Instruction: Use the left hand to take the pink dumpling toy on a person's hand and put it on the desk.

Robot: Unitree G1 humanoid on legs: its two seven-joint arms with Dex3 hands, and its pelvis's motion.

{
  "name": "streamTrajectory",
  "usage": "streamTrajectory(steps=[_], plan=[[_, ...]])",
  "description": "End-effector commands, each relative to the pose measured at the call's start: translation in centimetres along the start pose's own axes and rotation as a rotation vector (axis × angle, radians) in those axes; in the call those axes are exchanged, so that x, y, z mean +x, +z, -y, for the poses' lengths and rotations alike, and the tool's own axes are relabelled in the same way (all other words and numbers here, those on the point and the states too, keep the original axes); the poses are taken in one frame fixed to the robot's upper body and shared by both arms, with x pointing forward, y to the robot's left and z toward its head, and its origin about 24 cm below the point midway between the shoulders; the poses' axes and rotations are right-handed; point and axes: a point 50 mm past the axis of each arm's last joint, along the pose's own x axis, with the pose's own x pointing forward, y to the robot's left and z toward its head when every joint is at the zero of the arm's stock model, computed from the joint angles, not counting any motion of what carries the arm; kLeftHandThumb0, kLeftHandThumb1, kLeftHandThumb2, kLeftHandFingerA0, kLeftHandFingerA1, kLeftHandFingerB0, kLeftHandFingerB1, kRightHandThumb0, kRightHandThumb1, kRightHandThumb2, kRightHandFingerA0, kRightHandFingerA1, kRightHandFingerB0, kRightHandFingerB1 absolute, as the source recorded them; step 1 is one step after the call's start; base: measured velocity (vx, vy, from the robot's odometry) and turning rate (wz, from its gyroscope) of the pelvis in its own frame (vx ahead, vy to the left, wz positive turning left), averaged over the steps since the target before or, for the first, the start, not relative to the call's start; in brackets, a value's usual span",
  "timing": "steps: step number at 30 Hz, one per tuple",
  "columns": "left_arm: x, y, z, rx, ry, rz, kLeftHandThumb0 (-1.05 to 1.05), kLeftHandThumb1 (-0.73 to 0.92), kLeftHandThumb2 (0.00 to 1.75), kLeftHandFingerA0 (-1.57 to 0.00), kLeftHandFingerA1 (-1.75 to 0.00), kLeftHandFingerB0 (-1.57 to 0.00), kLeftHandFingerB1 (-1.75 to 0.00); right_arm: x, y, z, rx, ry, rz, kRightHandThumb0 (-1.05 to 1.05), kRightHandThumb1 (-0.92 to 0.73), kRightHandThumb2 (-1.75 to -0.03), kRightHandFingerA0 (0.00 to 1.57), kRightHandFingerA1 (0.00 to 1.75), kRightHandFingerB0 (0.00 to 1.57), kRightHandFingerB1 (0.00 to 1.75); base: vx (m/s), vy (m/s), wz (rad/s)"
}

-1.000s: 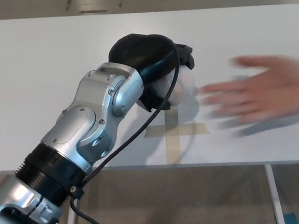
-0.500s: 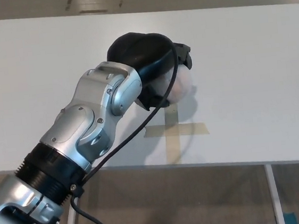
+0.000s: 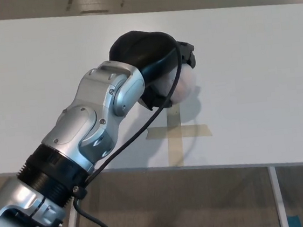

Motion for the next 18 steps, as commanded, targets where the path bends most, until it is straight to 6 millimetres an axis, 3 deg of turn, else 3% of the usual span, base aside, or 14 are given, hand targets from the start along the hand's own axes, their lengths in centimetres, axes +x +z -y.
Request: streamTrajectory(steps=[1,2,4,5,6,7,8,9,10,11,14,16,17,18], plan=[[-0.9,-0.3,-2.7,-0.003,0.067,0.03,-0.27,0.73,0.64,-0.72,-1.57,-0.76,-1.02,0.0,-0.1,0.0,-0.003,0.011,-0.01,-0.23,-0.7,-0.61,0.65,0.45,0.56,0.43,0.0,0.0,0.0],[-1.5,-0.5,-4.2,-0.012,0.116,0.045,-0.27,0.73,0.64,-0.72,-1.57,-0.76,-1.02,0.0,0.0,0.0,-0.006,0.011,-0.009,-0.23,-0.7,-0.61,0.65,0.45,0.56,0.43,0.0,0.0,0.0],[-2.1,-0.7,-5.9,-0.02,0.183,0.06,-0.29,0.73,0.64,-0.71,-1.58,-0.86,-0.68,0.0,0.2,0.1,-0.002,0.008,-0.006,-0.24,-0.7,-0.61,0.65,0.45,0.56,0.43,0.0,0.0,0.0],[-2.3,-0.8,-6.3,-0.024,0.199,0.064,-0.29,0.73,0.64,-0.71,-1.58,-0.86,-0.68,0.0,0.2,0.1,-0.002,0.008,-0.006,-0.24,-0.7,-0.61,0.65,0.45,0.56,0.43,0.0,0.0,0.0],[-2.7,-1.0,-6.9,-0.031,0.224,0.067,-0.31,0.74,0.65,-0.72,-1.58,-0.76,-0.5,0.0,0.3,0.1,0.0,0.007,-0.005,-0.24,-0.7,-0.6,0.65,0.45,0.56,0.43,0.0,0.0,0.0],[-3.4,-1.7,-8.0,-0.042,0.271,0.069,-0.29,0.73,0.64,-0.69,-1.59,-0.84,-0.75,0.0,0.3,0.2,0.004,0.006,-0.005,-0.24,-0.7,-0.6,0.66,0.45,0.56,0.43,0.0,0.0,0.0],[-3.7,-2.1,-8.5,-0.046,0.293,0.068,-0.29,0.73,0.64,-0.69,-1.59,-0.84,-0.75,0.0,0.2,0.2,0.005,0.006,-0.006,-0.24,-0.7,-0.6,0.66,0.45,0.56,0.43,0.0,0.0,0.0],[-4.2,-2.8,-9.2,-0.055,0.32,0.063,-0.29,0.73,0.64,-0.71,-1.59,-0.87,-0.6,0.0,0.1,0.2,0.01,0.007,-0.008,-0.24,-0.7,-0.6,0.66,0.45,0.56,0.43,0.0,0.0,0.0],[-4.4,-2.9,-9.3,-0.058,0.324,0.062,-0.29,0.73,0.64,-0.71,-1.59,-0.87,-0.6,0.0,0.1,0.2,0.011,0.007,-0.009,-0.24,-0.7,-0.6,0.66,0.45,0.56,0.43,0.0,0.0,0.0],[-5.0,-3.9,-9.8,-0.057,0.34,0.034,-0.31,0.73,0.64,-0.72,-1.58,-0.75,-0.49,0.0,0.0,0.2,0.009,0.006,-0.011,-0.24,-0.7,-0.6,0.66,0.45,0.56,0.43,0.0,0.0,0.0],[-5.6,-4.9,-10.0,-0.056,0.35,0.009,-0.3,0.73,0.62,-0.75,-1.53,-0.66,-0.45,0.0,-0.1,0.2,0.006,0.006,-0.014,-0.24,-0.7,-0.6,0.66,0.46,0.56,0.43,0.0,0.0,0.0],[-6.2,-6.6,-9.8,-0.059,0.356,-0.032,-0.31,0.73,0.65,-0.74,-1.54,-0.77,-0.51,0.0,-0.2,0.1,0.004,0.007,-0.018,-0.24,-0.7,-0.6,0.66,0.46,0.56,0.43,0.0,0.0,0.0],[-6.5,-7.3,-9.7,-0.064,0.356,-0.047,-0.3,0.72,0.63,-0.74,-1.52,-0.83,-0.8,0.0,-0.2,0.1,-0.001,0.008,-0.018,-0.24,-0.7,-0.6,0.66,0.45,0.56,0.43,0.0,0.0,0.0],[-6.7,-7.7,-9.6,-0.067,0.355,-0.056,-0.3,0.72,0.63,-0.74,-1.52,-0.83,-0.8,0.0,-0.3,0.1,-0.005,0.01,-0.018,-0.24,-0.7,-0.6,0.66,0.45,0.56,0.43,0.0,0.0,0.0]])
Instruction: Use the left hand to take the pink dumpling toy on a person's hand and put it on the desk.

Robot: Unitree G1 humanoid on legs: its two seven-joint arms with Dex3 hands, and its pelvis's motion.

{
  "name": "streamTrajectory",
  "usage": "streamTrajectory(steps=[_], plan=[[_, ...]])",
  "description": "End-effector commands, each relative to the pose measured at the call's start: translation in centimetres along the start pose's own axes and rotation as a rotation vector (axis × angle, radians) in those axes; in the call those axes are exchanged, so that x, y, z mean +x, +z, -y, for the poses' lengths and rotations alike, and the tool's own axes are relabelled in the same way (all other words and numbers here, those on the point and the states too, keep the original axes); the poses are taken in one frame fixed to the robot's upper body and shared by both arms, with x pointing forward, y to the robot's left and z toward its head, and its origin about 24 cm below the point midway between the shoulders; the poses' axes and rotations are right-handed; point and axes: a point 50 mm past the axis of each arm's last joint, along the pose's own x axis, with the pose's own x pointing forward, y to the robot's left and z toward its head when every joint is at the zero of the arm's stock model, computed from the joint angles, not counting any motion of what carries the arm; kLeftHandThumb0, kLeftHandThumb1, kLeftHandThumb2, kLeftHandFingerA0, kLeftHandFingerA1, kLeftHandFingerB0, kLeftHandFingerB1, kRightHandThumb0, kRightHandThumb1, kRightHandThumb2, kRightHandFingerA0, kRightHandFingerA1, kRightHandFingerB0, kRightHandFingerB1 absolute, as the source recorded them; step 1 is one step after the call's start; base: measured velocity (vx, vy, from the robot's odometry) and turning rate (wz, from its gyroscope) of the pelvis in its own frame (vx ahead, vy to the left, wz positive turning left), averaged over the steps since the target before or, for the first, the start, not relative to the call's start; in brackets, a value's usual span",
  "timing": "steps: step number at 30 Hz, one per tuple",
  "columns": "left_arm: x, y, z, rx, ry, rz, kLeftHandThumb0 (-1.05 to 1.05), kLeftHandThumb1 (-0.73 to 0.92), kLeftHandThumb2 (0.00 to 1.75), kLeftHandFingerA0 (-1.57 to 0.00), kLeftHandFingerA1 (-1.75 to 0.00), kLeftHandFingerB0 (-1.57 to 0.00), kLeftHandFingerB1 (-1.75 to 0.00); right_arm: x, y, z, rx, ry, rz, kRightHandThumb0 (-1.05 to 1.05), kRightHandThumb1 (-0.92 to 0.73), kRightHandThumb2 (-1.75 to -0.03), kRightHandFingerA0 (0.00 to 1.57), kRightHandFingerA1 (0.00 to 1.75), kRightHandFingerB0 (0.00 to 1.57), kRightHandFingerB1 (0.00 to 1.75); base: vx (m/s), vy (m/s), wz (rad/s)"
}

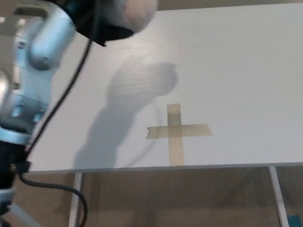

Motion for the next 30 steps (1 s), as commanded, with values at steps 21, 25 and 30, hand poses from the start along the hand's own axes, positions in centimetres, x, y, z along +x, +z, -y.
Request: streamTrajectory(steps=[21,25,30], plan=[[-6.4,-10.7,10.3,0.0,-0.303,-0.35,-0.29,0.76,0.65,-0.69,-1.53,-0.79,-0.51,-0.1,-0.6,0.1,-0.012,0.013,-0.024,-0.24,-0.7,-0.61,0.64,0.45,0.56,0.43,0.0,0.0,0.0],[-7.1,-10.9,12.2,-0.018,-0.353,-0.372,-0.24,0.75,0.64,-0.69,-1.48,-0.56,-0.42,-0.1,-0.6,0.2,-0.01,0.01,-0.026,-0.24,-0.7,-0.61,0.65,0.45,0.57,0.43,0.0,0.0,0.0],[-7.1,-10.6,12.4,-0.016,-0.358,-0.346,-0.25,0.74,0.65,-0.72,-1.43,-0.7,-0.47,0.0,-0.5,0.2,-0.008,0.009,-0.023,-0.24,-0.7,-0.61,0.63,0.44,0.55,0.43,0.0,0.0,0.0]])
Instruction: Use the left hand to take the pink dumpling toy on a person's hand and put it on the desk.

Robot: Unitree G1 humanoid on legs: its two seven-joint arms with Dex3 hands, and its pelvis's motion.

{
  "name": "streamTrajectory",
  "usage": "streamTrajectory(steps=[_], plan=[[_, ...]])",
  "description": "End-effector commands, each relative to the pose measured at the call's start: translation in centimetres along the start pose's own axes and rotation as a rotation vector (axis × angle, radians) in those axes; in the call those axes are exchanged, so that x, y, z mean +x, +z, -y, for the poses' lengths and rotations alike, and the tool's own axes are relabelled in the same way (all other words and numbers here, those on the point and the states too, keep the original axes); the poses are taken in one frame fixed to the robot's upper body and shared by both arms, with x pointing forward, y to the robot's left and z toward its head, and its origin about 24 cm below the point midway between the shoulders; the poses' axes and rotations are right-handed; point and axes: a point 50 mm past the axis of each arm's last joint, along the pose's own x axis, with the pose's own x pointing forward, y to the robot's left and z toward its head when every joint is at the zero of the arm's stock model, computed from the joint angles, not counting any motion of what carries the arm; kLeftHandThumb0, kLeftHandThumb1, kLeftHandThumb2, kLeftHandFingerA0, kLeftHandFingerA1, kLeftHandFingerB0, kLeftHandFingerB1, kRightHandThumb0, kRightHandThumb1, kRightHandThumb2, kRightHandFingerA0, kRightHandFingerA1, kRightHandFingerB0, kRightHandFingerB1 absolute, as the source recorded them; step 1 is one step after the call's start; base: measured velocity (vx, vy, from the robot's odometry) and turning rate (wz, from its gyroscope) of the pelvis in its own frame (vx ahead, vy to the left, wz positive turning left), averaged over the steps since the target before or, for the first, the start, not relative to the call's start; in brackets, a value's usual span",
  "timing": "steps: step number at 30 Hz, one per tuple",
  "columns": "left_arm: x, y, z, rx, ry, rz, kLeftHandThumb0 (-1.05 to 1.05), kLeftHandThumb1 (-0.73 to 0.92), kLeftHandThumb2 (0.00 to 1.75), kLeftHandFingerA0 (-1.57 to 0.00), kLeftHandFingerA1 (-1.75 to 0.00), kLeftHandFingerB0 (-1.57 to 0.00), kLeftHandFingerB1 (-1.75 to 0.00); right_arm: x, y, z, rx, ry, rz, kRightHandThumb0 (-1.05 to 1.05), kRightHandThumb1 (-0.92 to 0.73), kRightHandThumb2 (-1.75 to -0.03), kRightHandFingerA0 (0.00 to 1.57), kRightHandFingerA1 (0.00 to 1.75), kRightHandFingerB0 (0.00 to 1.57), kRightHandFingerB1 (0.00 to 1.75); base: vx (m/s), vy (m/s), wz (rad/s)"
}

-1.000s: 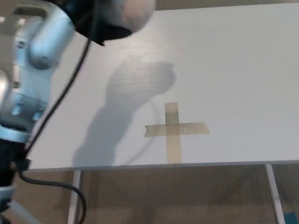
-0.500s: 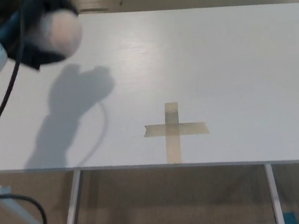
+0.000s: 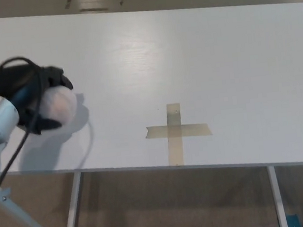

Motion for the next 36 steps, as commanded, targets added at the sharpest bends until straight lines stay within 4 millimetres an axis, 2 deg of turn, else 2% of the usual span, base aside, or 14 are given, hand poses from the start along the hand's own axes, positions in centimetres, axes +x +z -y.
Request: streamTrajectory(steps=[1,2,3,5,6,7,9,10,20,24,28,30,31,36], plan=[[-0.2,0.1,0.9,0.011,0.021,0.035,-0.26,0.73,0.64,-0.72,-1.41,-0.69,-0.46,0.0,-0.2,0.2,-0.001,0.0,-0.016,-0.25,-0.7,-0.61,0.63,0.44,0.56,0.43,0.0,0.0,0.0],[-0.2,0.2,0.9,0.001,0.031,0.044,-0.26,0.73,0.64,-0.72,-1.41,-0.69,-0.46,0.0,-0.2,0.2,0.001,0.001,-0.015,-0.25,-0.7,-0.61,0.63,0.44,0.56,0.43,0.0,0.0,0.0],[-0.2,0.3,1.1,-0.002,0.03,0.049,-0.26,0.69,0.61,-0.8,-0.99,-0.62,-0.42,0.0,-0.1,0.2,0.002,0.001,-0.015,-0.25,-0.7,-0.61,0.63,0.44,0.55,0.42,0.0,0.0,0.0],[-0.2,0.3,1.2,-0.004,0.026,0.054,-0.26,0.69,0.61,-0.8,-0.99,-0.62,-0.42,0.0,-0.1,0.2,0.002,0.001,-0.015,-0.25,-0.7,-0.61,0.63,0.44,0.55,0.42,0.0,0.0,0.0],[-0.3,0.4,1.4,0.028,-0.034,0.043,-0.46,0.58,0.68,-0.14,-0.37,-0.15,-0.32,0.0,-0.3,0.2,0.002,-0.001,-0.016,-0.24,-0.7,-0.61,0.63,0.44,0.55,0.42,0.0,0.0,0.0],[-0.4,0.4,1.5,0.04,-0.098,0.025,-0.72,0.45,0.76,0.0,-0.02,-0.06,-0.17,0.0,-0.2,0.2,0.004,0.003,-0.014,-0.24,-0.7,-0.61,0.63,0.44,0.55,0.42,0.0,0.0,0.0],[-0.4,0.4,1.4,0.026,-0.142,0.007,-0.77,0.44,0.83,0.0,0.0,0.0,-0.1,0.0,-0.2,0.2,0.003,0.006,-0.016,-0.25,-0.7,-0.61,0.62,0.44,0.53,0.42,0.0,0.0,0.0],[-0.4,0.5,1.4,0.015,-0.156,0.0,-0.85,0.5,0.59,0.0,0.0,0.0,-0.19,0.0,-0.1,0.2,0.002,0.006,-0.016,-0.25,-0.7,-0.61,0.62,0.44,0.53,0.42,0.0,0.0,0.0],[-0.9,1.0,0.3,-0.033,-0.15,0.016,-0.9,0.5,0.59,0.0,0.0,0.0,-0.13,0.0,0.0,0.3,-0.004,0.002,-0.014,-0.25,-0.7,-0.61,0.63,0.44,0.55,0.42,0.0,0.0,0.0],[-1.5,1.4,-1.4,-0.054,-0.095,0.047,-0.89,0.5,0.58,0.0,0.0,0.0,-0.11,0.0,0.0,0.2,-0.003,0.001,-0.013,-0.24,-0.7,-0.61,0.65,0.45,0.57,0.43,0.0,0.0,0.0],[-2.8,2.2,-3.6,-0.063,-0.016,0.108,-0.89,0.5,0.58,0.0,0.0,0.0,-0.1,0.0,-0.1,0.3,0.0,0.001,-0.016,-0.24,-0.7,-0.61,0.64,0.45,0.55,0.42,0.0,0.0,0.0],[-4.2,2.8,-5.2,-0.081,0.064,0.167,-0.91,0.46,0.65,0.0,0.0,0.0,-0.05,0.0,-0.1,0.2,-0.001,0.002,-0.018,-0.25,-0.7,-0.61,0.63,0.44,0.53,0.42,0.0,0.0,0.0],[-4.2,2.8,-5.2,-0.081,0.064,0.167,-0.91,0.46,0.65,0.0,0.0,0.0,-0.05,0.0,-0.1,0.2,-0.001,0.002,-0.018,-0.25,-0.7,-0.61,0.63,0.44,0.53,0.42,0.0,0.0,0.0],[-8.0,4.1,-8.3,-0.086,0.238,0.312,-0.95,0.47,0.67,0.0,0.0,0.0,-0.05,0.0,-0.1,0.3,-0.003,0.003,-0.017,-0.25,-0.7,-0.61,0.61,0.44,0.53,0.42,0.0,0.0,0.0]])
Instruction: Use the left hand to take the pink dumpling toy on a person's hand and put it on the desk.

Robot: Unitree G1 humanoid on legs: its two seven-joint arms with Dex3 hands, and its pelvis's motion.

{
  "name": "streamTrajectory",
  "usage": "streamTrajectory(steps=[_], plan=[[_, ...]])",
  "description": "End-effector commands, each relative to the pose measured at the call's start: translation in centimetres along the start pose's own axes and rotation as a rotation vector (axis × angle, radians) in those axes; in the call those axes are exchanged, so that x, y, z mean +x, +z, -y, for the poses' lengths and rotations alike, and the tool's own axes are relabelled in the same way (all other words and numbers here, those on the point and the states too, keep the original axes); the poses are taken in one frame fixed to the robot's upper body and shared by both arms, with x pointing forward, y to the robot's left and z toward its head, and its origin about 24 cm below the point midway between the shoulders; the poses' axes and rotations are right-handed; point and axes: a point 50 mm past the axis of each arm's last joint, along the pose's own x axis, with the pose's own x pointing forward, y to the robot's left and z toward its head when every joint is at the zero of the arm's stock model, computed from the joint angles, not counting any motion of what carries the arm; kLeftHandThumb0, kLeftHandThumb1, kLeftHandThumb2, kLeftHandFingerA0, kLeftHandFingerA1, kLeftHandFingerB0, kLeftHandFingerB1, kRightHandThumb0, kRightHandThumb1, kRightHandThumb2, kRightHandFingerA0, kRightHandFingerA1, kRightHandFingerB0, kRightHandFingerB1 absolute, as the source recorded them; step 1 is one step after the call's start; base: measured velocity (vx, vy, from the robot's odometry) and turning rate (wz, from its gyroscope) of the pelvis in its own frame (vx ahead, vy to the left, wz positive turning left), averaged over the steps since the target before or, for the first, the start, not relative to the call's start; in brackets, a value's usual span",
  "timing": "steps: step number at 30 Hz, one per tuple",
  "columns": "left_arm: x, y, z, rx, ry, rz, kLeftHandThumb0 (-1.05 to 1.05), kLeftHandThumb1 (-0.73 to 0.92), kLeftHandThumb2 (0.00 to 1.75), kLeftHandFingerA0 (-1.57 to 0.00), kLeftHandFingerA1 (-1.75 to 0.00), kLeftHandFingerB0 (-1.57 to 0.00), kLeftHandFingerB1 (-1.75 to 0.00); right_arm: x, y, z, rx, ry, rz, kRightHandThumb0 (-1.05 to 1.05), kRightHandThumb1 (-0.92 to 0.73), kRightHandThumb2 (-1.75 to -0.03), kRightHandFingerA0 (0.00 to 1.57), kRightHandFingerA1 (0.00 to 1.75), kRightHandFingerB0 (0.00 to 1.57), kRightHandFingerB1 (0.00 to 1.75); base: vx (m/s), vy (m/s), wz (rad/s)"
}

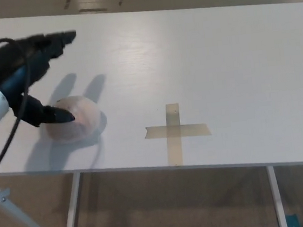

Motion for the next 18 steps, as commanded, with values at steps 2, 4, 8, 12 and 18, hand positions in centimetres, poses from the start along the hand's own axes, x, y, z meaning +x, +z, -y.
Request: streamTrajectory(steps=[2,4,8,12,18], plan=[[-4.4,2.5,-3.8,-0.031,0.174,0.192,-0.96,0.47,0.67,0.0,0.0,0.0,-0.05,-0.1,-0.7,0.3,-0.003,0.001,-0.024,-0.25,-0.7,-0.61,0.6,0.43,0.52,0.41,0.0,0.0,0.0],[-5.4,3.0,-4.4,-0.026,0.205,0.222,-0.96,0.48,0.67,0.0,-0.01,0.0,-0.06,-0.1,-0.8,0.3,-0.003,0.001,-0.027,-0.25,-0.7,-0.61,0.6,0.43,0.52,0.41,0.0,0.0,0.0],[-8.7,4.5,-6.0,-0.006,0.278,0.294,-0.97,0.47,0.68,0.0,-0.01,0.0,-0.07,-0.1,-0.9,0.2,0.0,0.002,-0.031,-0.25,-0.7,-0.61,0.6,0.43,0.52,0.41,0.0,0.0,0.0],[-11.8,5.5,-7.4,0.007,0.33,0.346,-0.97,0.47,0.68,0.0,-0.01,0.0,-0.08,-0.1,-0.8,0.3,-0.005,0.0,-0.033,-0.25,-0.7,-0.61,0.6,0.43,0.52,0.41,0.0,0.0,0.0],[-17.3,6.9,-6.1,-0.149,0.331,0.495,-0.76,0.41,0.76,-0.07,-0.26,-0.07,-0.32,-0.1,-0.8,0.2,0.005,-0.001,-0.035,-0.27,-0.7,-0.61,0.6,0.43,0.54,0.42,0.0,0.0,0.0]])
